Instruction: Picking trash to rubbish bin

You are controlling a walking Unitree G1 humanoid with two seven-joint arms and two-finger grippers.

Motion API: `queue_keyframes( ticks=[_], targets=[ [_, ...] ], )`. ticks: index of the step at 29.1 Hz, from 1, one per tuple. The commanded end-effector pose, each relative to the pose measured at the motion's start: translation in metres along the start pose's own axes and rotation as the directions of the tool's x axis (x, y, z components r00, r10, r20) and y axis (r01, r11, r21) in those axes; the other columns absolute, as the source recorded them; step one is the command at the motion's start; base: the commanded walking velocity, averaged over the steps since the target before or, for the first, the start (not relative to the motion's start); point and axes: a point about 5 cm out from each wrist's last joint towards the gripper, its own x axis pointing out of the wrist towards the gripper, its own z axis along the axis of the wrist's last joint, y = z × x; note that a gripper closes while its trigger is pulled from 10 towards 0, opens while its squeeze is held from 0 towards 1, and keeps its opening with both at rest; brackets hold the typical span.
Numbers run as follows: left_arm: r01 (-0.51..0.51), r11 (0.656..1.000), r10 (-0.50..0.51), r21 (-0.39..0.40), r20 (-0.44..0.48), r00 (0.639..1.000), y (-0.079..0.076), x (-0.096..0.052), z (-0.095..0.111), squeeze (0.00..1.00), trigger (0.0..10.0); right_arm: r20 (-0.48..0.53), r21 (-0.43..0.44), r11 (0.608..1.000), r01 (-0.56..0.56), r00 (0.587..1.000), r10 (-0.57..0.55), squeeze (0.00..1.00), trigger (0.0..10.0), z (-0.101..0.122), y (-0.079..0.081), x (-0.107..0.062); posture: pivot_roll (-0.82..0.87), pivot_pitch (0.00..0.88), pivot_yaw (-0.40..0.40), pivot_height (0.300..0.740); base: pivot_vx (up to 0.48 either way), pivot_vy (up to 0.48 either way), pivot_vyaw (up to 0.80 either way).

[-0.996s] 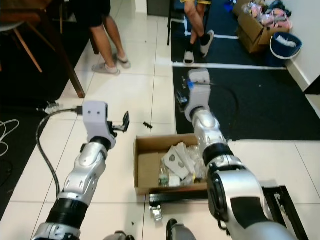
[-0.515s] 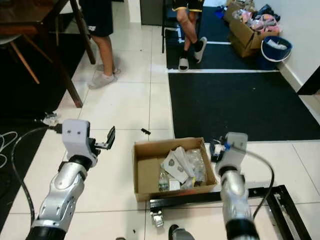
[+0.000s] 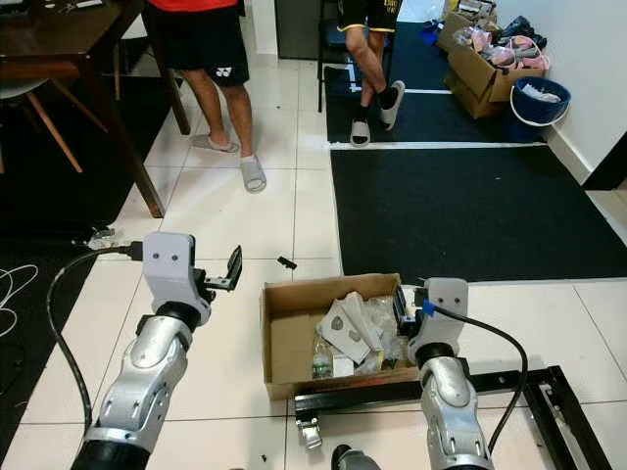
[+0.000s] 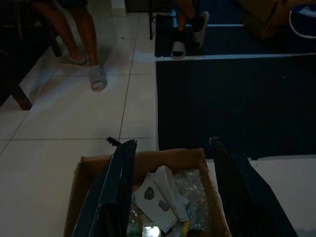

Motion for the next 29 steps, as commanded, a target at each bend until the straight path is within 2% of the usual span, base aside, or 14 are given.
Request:
queue_keyframes(
  ticks=[1, 9, 18, 29],
  targets=[
    [-0.013, 1.000, 0.013, 0.001, -0.007, 1.000, -0.001, 0.001, -0.003, 0.00, 10.0, -0.029, 0.005, 1.000, -0.011, 1.000, 0.011, 0.00, 10.0, -0.004, 0.002, -0.006, -0.03, 0.125, -0.002, 0.740, 0.000, 0.000, 0.00],
    [-0.020, 1.000, 0.019, -0.002, -0.009, 1.000, 0.000, -0.002, -0.004, 0.00, 10.0, 0.003, -0.018, 0.996, -0.089, 0.996, 0.090, 0.00, 10.0, 0.003, 0.014, -0.006, -0.03, 0.131, 0.000, 0.740, 0.000, 0.000, 0.00],
    [-0.028, 1.000, 0.028, 0.001, -0.014, 1.000, 0.000, -0.005, -0.006, 0.00, 10.0, -0.015, -0.029, 0.992, -0.122, 0.992, 0.122, 0.00, 10.0, 0.004, 0.019, -0.005, -0.02, 0.129, -0.008, 0.740, 0.000, 0.000, 0.80],
    [-0.029, 1.000, 0.029, -0.001, -0.016, 0.999, -0.001, -0.004, -0.006, 0.00, 10.0, -0.028, -0.045, 0.991, -0.126, 0.992, 0.124, 0.00, 10.0, 0.005, 0.018, -0.006, -0.03, 0.128, -0.012, 0.740, 0.000, 0.000, 0.80]
  ],
)
